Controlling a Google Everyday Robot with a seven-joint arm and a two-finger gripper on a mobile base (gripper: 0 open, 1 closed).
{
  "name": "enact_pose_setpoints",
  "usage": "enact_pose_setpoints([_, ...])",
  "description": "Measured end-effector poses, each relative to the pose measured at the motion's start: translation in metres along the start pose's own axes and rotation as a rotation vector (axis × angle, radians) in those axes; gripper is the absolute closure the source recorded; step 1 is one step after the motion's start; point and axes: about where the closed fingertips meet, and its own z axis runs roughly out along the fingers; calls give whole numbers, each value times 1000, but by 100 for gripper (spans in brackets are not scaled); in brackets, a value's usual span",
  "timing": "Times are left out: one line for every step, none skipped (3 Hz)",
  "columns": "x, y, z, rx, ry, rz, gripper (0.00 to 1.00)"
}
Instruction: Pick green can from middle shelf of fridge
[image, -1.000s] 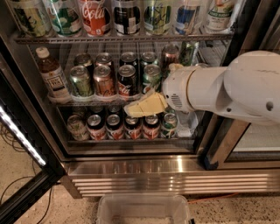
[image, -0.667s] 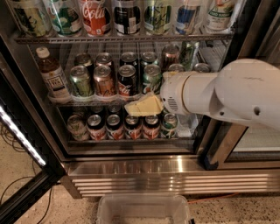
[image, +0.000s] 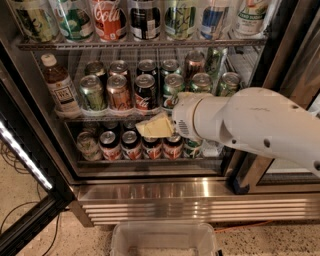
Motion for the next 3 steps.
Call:
enact_pose_setpoints([2, -9, 5, 55, -11, 11, 19])
enact_pose_setpoints([3, -23, 4, 113, -28, 33, 37])
enact_pose_setpoints([8, -33, 1, 160, -39, 54, 37])
